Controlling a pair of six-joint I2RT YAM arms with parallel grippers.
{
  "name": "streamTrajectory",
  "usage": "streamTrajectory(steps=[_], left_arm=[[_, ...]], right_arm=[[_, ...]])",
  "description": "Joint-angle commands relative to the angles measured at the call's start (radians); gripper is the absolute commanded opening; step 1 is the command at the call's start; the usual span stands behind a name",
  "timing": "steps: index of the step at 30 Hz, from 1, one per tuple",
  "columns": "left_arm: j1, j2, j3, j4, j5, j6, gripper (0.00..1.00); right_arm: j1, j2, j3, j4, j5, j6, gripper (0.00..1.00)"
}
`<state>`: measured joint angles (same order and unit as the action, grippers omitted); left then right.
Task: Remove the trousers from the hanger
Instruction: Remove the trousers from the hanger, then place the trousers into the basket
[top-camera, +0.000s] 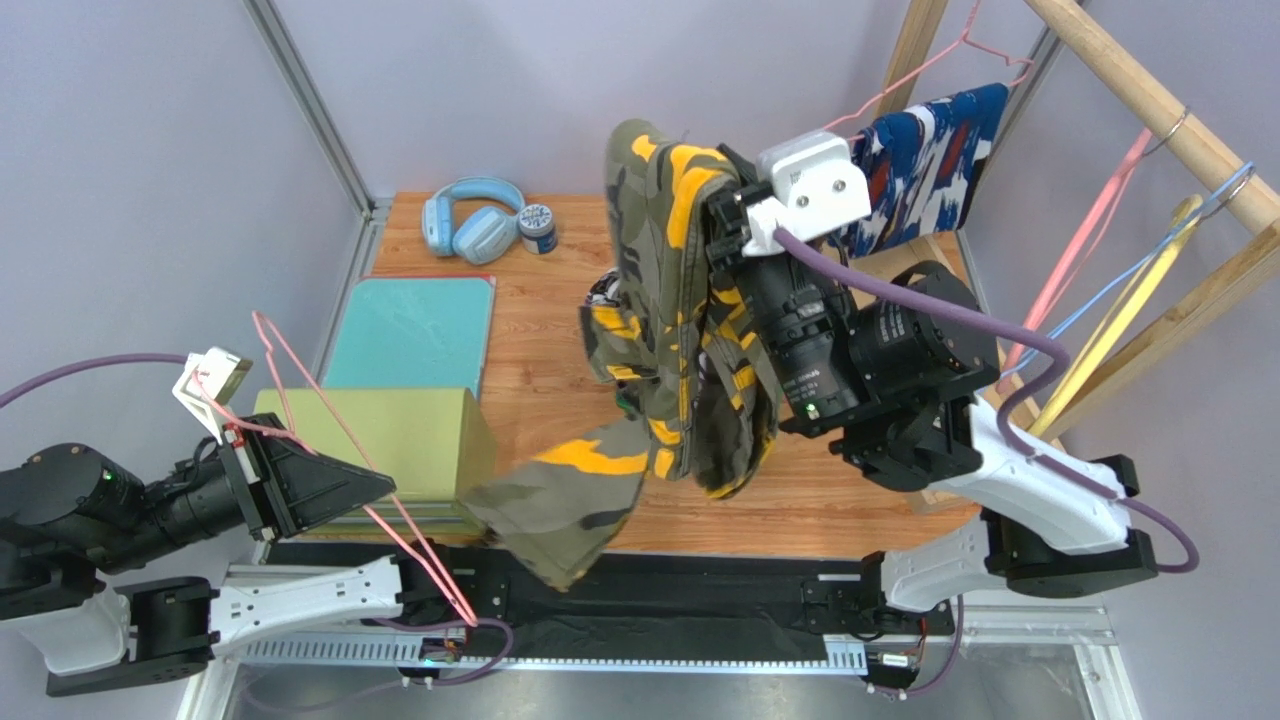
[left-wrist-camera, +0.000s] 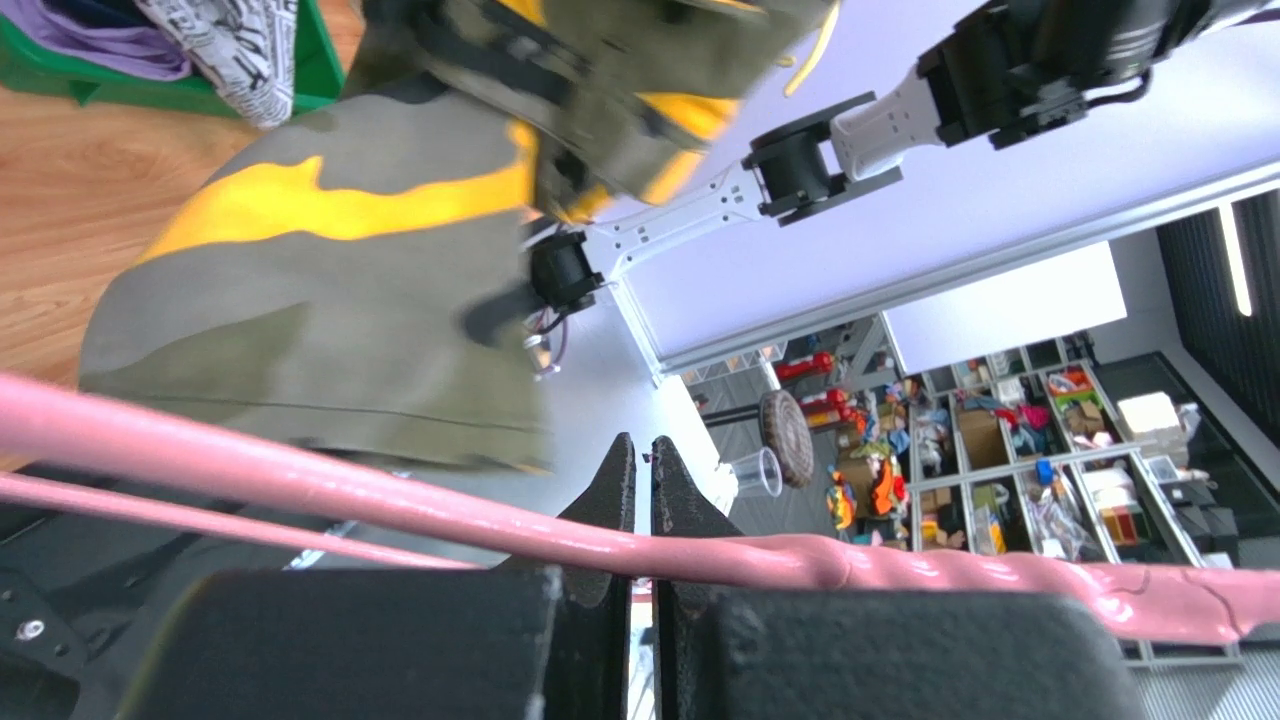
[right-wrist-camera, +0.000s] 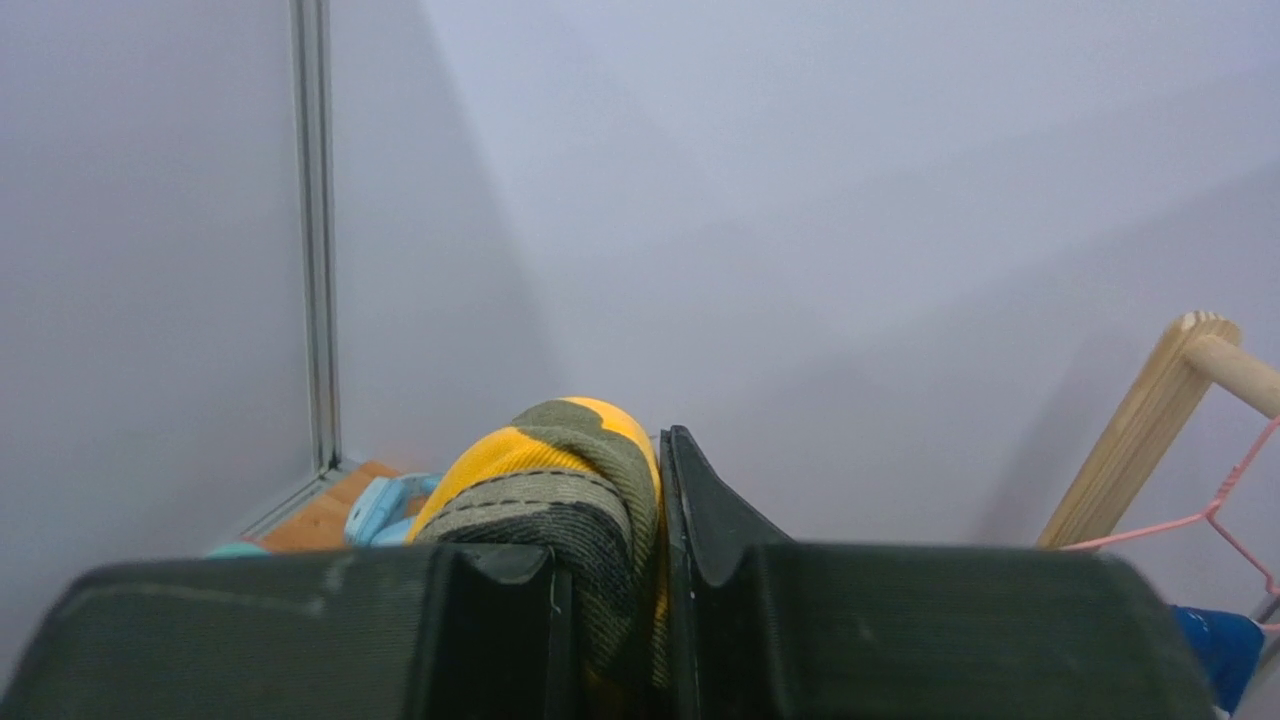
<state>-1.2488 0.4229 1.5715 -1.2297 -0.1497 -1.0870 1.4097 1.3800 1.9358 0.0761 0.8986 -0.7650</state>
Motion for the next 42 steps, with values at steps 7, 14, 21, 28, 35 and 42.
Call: streamTrajectory(steps=[7,14,21,28,35,42], left_arm=[[-0.003,0.232,0.038,0.197,0.142,0.130,0.00],[-0.003,0.283,0.015,0.220,0.142,0.144,0.00],[-0.003,0.257,-0.014,0.225,0.162,0.144,0.00],[-0.003,0.220,-0.064,0.236,0.159,0.142,0.00],[-0.003,0.171,-0.110,0.251,0.168,0.130,0.00],[-0.004,0.154,-0.133,0.265,0.180,0.131,0.00]], right_arm=[[-0.023,-0.194,-0.426,-0.186,-0.142,0.234,0.00],[-0.046,-0.311,-0.667,-0.372,-0.179,0.533,0.00],[-0.044,-0.299,-0.854,-0.743,-0.236,1.027,0.01],[-0.054,-0.200,-0.920,-1.018,-0.361,1.371,0.33],[-0.107,-0.274,-1.107,-0.975,-0.509,1.530,1.00],[-0.178,-0.265,-1.253,-0.777,-0.610,1.577,1.00]])
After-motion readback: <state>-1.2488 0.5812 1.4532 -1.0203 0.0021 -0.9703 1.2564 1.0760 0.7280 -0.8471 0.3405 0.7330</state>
